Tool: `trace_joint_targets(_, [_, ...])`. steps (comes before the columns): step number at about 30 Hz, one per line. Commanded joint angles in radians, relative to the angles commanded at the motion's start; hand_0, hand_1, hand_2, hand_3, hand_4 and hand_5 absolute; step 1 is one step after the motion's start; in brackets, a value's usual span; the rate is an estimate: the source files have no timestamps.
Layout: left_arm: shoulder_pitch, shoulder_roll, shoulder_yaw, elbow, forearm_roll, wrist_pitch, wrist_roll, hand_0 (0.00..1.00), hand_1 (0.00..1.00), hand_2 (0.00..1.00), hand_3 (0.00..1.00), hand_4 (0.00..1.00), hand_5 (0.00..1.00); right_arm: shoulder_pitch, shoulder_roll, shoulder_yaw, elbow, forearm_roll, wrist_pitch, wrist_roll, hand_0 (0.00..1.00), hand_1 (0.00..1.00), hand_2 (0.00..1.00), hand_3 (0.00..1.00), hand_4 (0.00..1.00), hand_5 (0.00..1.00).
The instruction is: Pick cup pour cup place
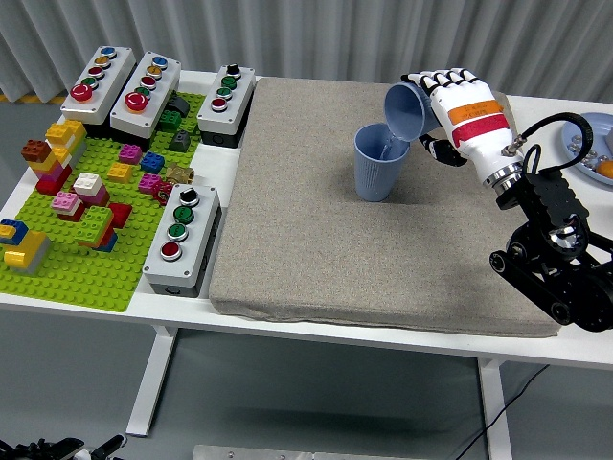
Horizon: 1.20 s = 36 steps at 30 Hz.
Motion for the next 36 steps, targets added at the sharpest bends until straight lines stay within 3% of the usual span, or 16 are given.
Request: trace_joint_targets(36, [0.007, 0.003, -0.001, 0.0, 0.012, -0.002, 0.003, 0.768, 0.755, 0.808, 0.647, 0.512, 0.988, 0.045, -0.017, -0.071, 0.007, -0.049, 0.0, -0.057, 0.853, 0.694, 0.576, 0.611, 0.757, 0.034])
